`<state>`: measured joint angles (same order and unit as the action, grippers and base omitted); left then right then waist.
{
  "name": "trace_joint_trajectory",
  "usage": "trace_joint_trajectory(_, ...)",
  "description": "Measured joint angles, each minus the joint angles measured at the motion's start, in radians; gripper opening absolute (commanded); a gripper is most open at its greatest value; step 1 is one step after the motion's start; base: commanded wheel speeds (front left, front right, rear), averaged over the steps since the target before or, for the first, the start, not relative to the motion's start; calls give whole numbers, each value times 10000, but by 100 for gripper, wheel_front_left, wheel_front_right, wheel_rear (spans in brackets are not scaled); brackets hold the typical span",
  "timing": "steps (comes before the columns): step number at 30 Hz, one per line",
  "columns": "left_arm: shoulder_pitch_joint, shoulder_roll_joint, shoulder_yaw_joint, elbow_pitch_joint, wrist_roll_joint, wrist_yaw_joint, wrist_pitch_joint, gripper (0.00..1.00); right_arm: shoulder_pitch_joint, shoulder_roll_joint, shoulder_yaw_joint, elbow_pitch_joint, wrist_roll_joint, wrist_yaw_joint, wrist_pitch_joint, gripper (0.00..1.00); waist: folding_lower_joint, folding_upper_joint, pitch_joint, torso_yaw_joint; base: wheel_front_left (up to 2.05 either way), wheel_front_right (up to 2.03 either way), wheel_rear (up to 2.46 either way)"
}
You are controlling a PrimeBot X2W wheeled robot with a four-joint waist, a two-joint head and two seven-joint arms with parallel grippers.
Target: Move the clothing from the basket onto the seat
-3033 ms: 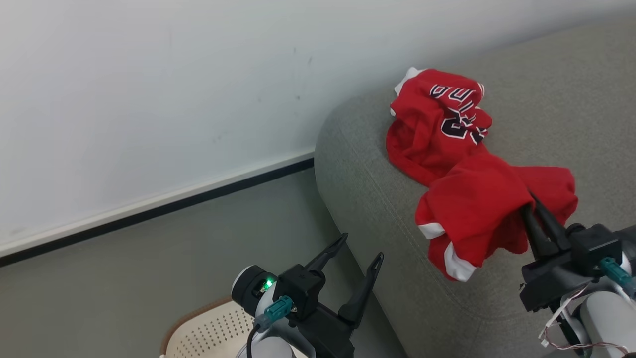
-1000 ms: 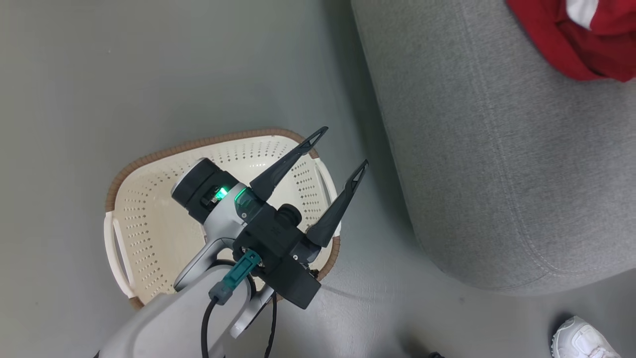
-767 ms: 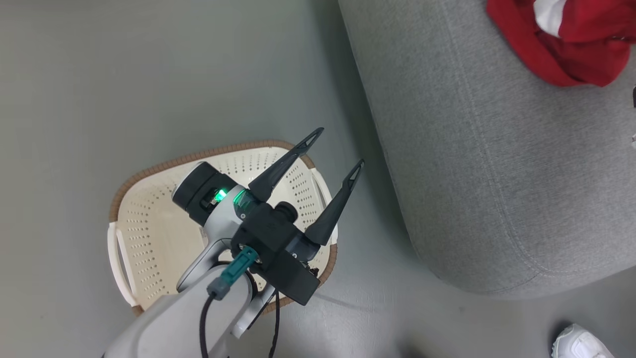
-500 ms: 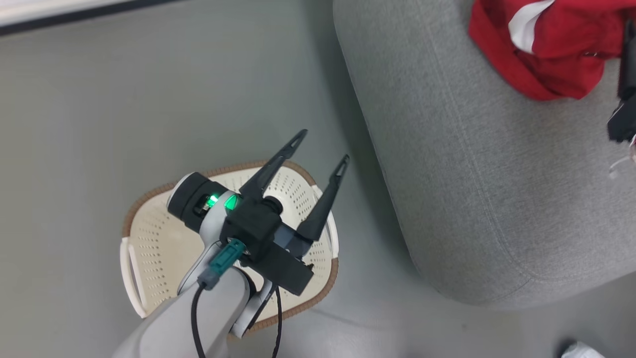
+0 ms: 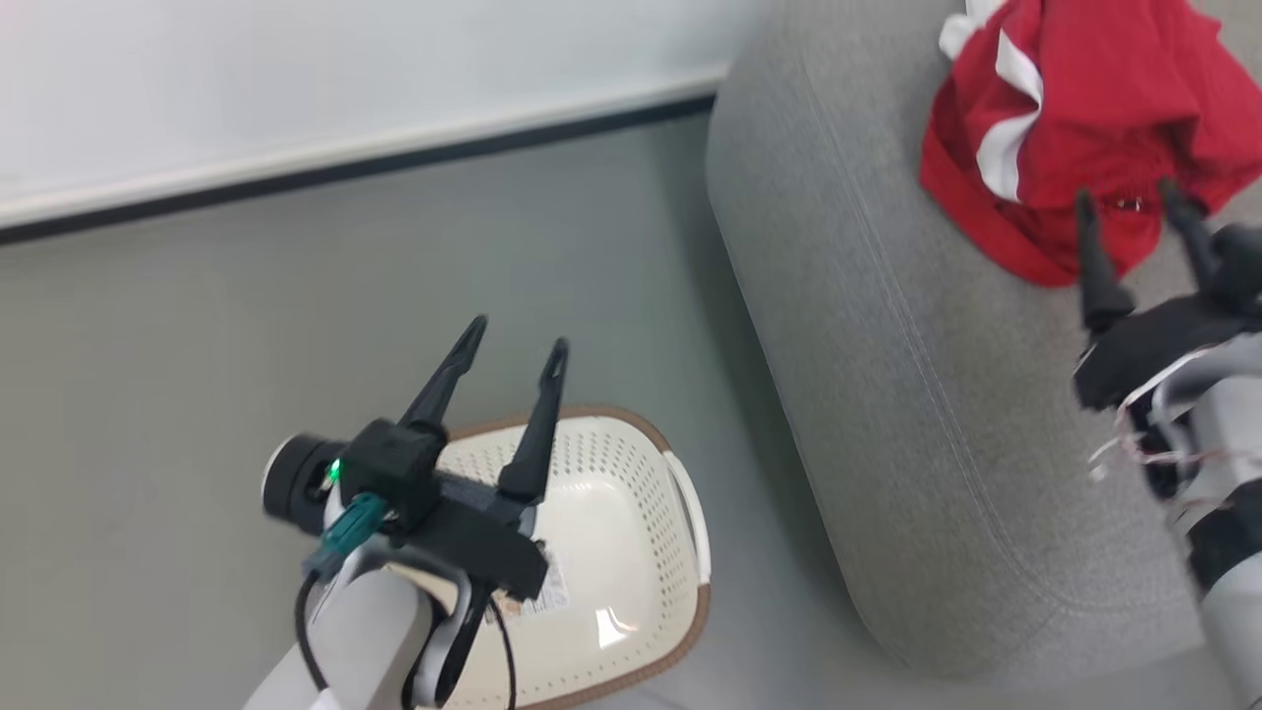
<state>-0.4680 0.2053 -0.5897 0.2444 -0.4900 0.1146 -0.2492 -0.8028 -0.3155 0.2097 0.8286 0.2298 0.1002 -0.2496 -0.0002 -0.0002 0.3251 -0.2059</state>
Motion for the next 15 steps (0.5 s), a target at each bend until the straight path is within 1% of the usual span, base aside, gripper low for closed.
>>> trace_joint_trajectory(9,1267,155,1026,249,-199,86,-4,100,1517,802,105,-1020,146,6,0,100,-1,0,-1210,685,0,0,0)
trace_joint_trajectory(12,1770,261,1356,249,-247,88,-4,100,2077,1011,138,-1409,159,-50,0,100,-1,0,-1574,941,0,0,0)
trace_joint_trajectory(15,2303,351,1739,171,-259,90,-6,100,2717,1246,138,-1833,180,-184,0,100,0,0,-1907,1202,0,0,0)
